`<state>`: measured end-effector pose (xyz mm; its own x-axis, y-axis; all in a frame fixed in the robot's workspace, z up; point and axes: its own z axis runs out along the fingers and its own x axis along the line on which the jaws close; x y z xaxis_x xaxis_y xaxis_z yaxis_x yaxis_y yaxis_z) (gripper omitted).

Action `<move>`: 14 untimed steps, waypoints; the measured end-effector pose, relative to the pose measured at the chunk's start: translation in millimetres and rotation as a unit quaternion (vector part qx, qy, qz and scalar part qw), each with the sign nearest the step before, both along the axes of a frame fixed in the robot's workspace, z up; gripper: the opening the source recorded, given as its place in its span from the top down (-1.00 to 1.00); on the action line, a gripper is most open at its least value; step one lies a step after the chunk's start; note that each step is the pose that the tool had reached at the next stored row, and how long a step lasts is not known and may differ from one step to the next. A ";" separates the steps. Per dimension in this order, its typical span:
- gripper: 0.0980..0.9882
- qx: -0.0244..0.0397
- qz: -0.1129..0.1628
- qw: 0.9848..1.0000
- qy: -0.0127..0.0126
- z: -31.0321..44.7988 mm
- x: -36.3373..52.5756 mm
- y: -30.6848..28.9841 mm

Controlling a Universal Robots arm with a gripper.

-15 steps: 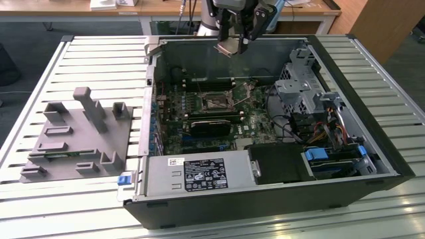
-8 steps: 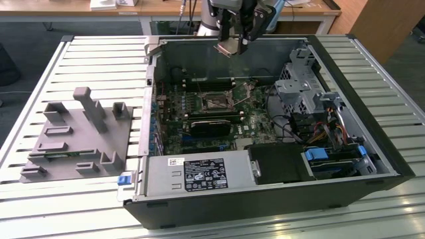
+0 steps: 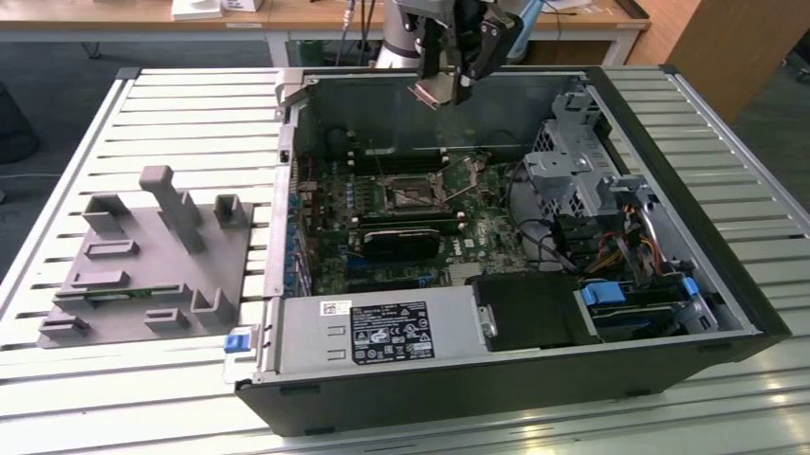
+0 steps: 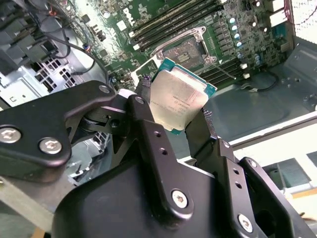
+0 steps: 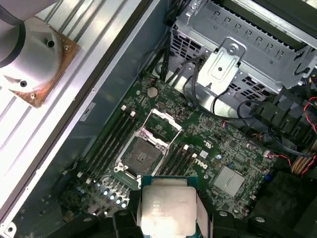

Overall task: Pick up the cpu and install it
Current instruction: 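Place the cpu into insertion slot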

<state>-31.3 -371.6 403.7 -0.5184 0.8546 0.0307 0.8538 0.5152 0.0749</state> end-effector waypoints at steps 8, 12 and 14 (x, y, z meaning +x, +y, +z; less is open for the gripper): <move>0.02 0.000 -0.050 0.999 0.000 -0.8 0.0 0.0; 0.02 0.000 -0.074 0.997 0.000 -1.1 0.0 0.0; 0.02 0.000 -0.085 0.996 0.000 -1.2 0.0 0.0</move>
